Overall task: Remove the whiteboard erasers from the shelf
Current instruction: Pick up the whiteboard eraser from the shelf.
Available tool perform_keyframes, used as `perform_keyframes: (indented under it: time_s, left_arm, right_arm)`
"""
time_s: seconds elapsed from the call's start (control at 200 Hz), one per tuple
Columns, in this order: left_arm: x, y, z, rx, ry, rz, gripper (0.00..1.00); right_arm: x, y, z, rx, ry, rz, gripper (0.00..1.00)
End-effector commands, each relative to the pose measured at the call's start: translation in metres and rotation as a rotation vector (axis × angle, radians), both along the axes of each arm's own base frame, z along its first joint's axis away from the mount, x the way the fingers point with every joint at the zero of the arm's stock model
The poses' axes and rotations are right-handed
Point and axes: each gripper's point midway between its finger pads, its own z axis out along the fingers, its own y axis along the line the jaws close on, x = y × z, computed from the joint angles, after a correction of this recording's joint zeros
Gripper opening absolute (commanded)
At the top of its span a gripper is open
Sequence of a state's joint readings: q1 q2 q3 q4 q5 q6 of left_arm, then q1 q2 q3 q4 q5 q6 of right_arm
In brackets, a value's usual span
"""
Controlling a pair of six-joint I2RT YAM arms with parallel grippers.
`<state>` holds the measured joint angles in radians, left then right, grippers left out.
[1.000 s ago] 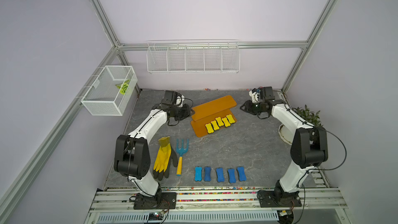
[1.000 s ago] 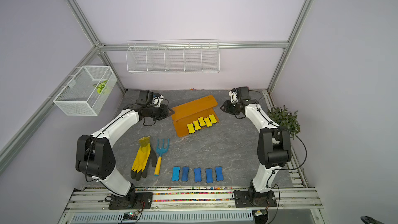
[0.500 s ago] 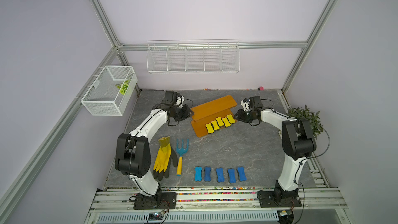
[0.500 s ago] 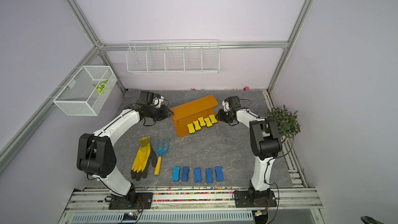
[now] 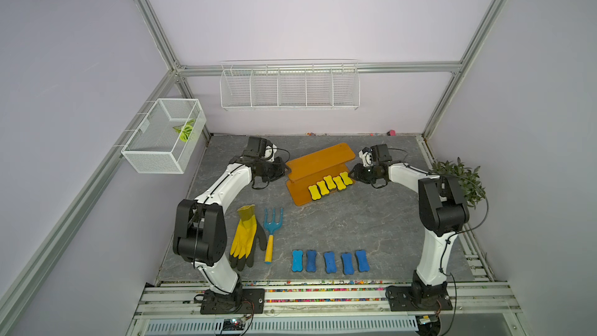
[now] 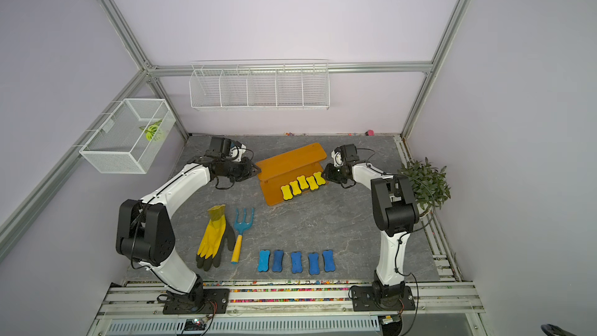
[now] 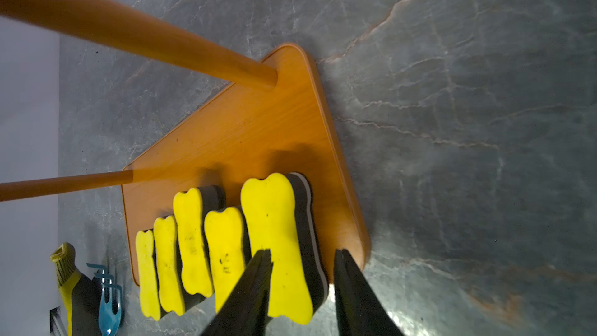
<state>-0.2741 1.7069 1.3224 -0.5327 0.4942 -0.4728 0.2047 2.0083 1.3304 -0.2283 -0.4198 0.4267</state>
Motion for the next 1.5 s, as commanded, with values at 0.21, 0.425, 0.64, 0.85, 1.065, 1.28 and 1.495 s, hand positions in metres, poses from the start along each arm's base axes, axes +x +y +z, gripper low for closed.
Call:
perform_keyframes:
  time_s: [0.21, 0.425, 0.64, 0.85, 1.065, 1.28, 1.495]
  left_arm:
    - [0.0, 0.0, -0.007, 0.007, 0.01, -0.016, 0.31]
    - [0.001, 0.001, -0.007, 0.012, 0.008, -0.014, 0.31]
    - [0.001, 0.003, -0.002, 0.012, -0.002, -0.01, 0.31]
    - [-0.001, 0.002, 0.005, 0.001, -0.01, -0.01, 0.33]
    - [-0.003, 0.002, 0.013, -0.008, -0.025, -0.011, 0.42]
    - [-0.004, 0.001, 0.014, -0.02, -0.029, -0.015, 0.42]
    - [-0.006, 0.0, 0.015, -0.031, -0.027, -0.018, 0.44]
  right_arm:
    - [-0.001, 0.008, -0.017, 0.011, 0.029, 0.005, 0.38]
    - [-0.007, 0.007, -0.027, 0.007, 0.051, 0.003, 0.28]
    - [-0.014, 0.003, -0.037, -0.012, 0.077, -0.003, 0.1]
    - [-0.018, 0.002, -0.031, -0.006, 0.07, -0.01, 0.0]
    - [-0.018, 0.0, -0.003, 0.005, 0.021, -0.026, 0.0]
    - [-0.028, -0.004, 0.027, 0.01, -0.021, -0.042, 0.0]
    - [-0.066, -0.011, 0.039, -0.002, -0.007, -0.065, 0.0]
